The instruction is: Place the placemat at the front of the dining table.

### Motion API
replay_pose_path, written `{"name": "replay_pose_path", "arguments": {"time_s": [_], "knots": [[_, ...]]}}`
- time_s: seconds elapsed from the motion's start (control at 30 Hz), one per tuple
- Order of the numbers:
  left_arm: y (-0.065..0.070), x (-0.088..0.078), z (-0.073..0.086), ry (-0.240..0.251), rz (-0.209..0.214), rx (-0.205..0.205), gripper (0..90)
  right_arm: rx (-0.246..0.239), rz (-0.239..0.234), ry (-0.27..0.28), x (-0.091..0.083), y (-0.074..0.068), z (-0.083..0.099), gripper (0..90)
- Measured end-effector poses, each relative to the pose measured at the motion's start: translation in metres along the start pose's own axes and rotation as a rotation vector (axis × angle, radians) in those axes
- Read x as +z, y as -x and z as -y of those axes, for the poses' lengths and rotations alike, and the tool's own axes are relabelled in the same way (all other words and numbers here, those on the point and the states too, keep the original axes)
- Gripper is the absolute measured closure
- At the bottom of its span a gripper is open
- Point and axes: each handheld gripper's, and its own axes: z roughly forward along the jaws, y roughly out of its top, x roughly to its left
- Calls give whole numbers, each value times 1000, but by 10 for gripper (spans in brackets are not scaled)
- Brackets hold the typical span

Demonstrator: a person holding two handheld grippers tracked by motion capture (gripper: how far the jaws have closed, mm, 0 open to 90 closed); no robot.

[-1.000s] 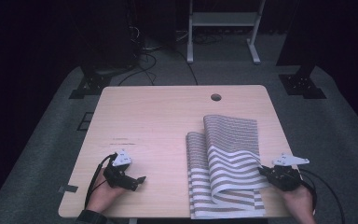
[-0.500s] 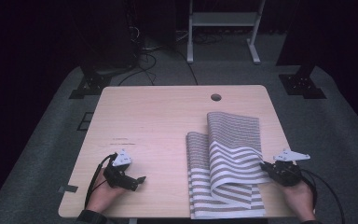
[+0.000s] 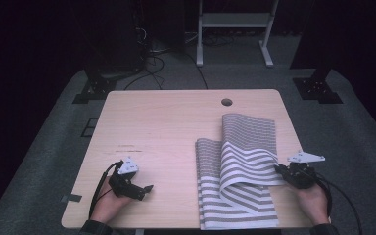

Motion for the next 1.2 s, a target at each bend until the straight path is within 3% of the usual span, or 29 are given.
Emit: {"name": "replay_pose_path", "arguments": {"time_s": [0.83, 1.2], "knots": [[0, 0, 0, 0, 0, 0, 0, 16, 45, 10, 13, 13, -16, 846], [0, 0, 0, 0, 0, 0, 0, 47, 66, 30, 19, 28, -25, 846]]}}
